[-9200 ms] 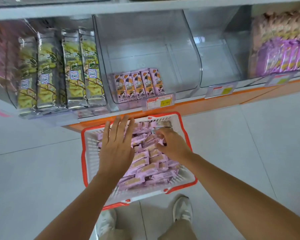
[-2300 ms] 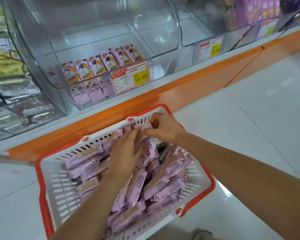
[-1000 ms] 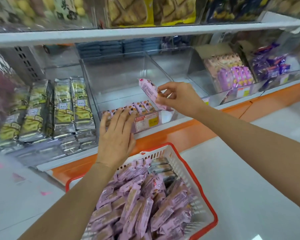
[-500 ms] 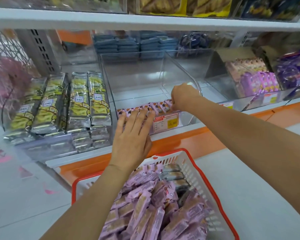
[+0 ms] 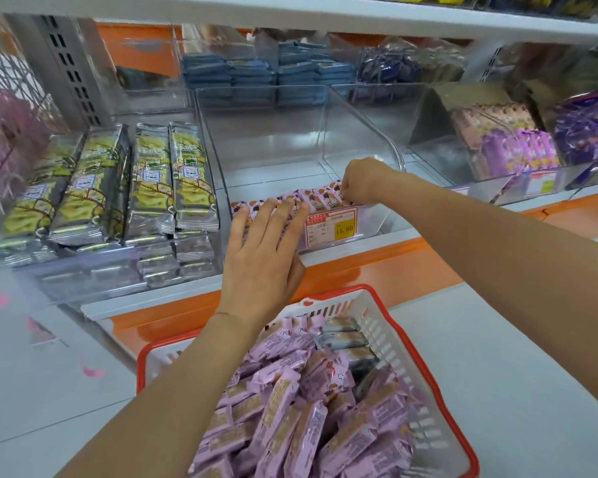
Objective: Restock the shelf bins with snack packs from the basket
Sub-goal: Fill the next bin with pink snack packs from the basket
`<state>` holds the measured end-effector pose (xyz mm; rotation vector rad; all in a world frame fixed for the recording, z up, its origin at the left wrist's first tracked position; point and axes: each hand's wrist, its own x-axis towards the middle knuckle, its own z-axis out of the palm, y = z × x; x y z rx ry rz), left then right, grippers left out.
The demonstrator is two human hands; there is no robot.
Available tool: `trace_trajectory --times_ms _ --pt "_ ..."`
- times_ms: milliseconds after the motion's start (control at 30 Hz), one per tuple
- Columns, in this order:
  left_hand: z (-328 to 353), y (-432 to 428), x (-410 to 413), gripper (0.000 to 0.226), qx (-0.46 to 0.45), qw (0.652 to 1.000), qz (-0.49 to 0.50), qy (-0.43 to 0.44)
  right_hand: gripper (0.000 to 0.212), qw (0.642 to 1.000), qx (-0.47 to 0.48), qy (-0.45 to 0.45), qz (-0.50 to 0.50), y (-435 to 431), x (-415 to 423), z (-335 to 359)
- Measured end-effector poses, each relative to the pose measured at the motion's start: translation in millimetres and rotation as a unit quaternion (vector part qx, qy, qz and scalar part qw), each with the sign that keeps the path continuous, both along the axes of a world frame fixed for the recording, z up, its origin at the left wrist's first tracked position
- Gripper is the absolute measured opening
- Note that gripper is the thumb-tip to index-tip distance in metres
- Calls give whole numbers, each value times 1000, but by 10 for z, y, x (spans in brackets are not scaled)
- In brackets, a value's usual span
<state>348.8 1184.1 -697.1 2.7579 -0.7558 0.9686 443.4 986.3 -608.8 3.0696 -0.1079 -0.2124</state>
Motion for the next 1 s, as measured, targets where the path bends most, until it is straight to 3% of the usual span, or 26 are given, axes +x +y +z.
trace_trajectory --times_ms 133,267,433,633,1000 --pt "1 -17 -12 57 -2 1000 5 -1 35 1000 4 -5 5 5 -40 15" --pt "-2 -36 -33 58 -3 1000 14 5 17 997 46 -55 0 -8 -100 -8" --pt "-8 -45 -42 58 -6 1000 17 8 29 978 147 -148 26 -48 -182 -13" --pt "-1 -37 -28 59 0 1000 14 7 25 950 236 -193 72 -25 -357 6" --pt "-9 -19 -16 60 20 1000 7 10 23 907 297 -253 161 2 -503 -65"
